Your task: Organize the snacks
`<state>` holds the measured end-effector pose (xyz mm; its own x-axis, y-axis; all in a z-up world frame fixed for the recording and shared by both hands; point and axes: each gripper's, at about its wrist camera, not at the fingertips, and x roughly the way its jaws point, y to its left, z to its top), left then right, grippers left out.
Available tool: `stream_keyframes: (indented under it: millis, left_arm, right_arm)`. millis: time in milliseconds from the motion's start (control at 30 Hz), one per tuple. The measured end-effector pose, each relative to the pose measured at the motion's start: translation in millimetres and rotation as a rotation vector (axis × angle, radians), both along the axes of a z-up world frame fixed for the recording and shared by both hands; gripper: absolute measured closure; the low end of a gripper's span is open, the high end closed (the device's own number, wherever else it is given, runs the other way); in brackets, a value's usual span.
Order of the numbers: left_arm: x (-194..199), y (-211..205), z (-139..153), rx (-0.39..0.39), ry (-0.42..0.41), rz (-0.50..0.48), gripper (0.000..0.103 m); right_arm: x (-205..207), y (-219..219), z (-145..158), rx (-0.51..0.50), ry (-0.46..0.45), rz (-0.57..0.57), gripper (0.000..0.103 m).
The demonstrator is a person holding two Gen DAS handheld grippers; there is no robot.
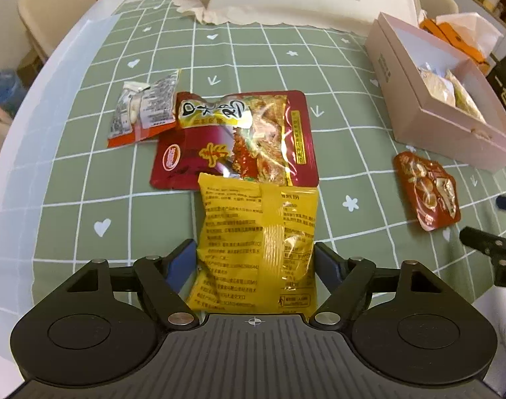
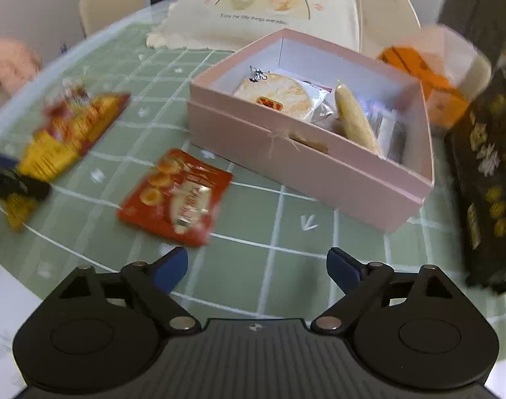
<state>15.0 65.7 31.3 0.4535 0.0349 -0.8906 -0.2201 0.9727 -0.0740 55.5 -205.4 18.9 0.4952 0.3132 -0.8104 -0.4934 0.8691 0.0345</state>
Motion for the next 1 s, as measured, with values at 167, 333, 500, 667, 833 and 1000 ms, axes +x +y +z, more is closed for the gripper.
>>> stream_keyframes:
  millis: [167,333,500,667,833,1000]
  left_arm:
    - [-0.4,4.9,0.4,-0.027,-0.006,0.001,0.022]
    - [-2.7,8.5,1.5,-0.046,-0.007,-0.008,0.022]
    - [-3.1,10.4,2.2,-0.059,-0.011,-0.016,0.022]
    - [-9.6,20.7,3.5,-0.130,-0.059,0.013,0.025]
    - [-28.3,0.1,16.0,-0.159,-0.074,-0.074,0.029]
    - [-34.4,-42.4,54.4,-0.241,-0.118,-0.231,0.030]
  right_arm:
    - [8.3,26.7,-1.1,0.106,0.106,-0.041,0.011]
    - [18.3,68.4,-8.8,0.014,0.057,-0.079,0.010]
    - [17.2,90.4,-7.2,-0.037,0.007,-0.014,0.031]
    - [4.5,77.0,1.1,-0.028,0.023,0.032,0.032]
    - [-11.7,34.6,12.2,-0.039,-0.023,-0.022,0.032]
    - [-21.3,-13.7,23.2,-0.044,-0.049,-0.105,0.031]
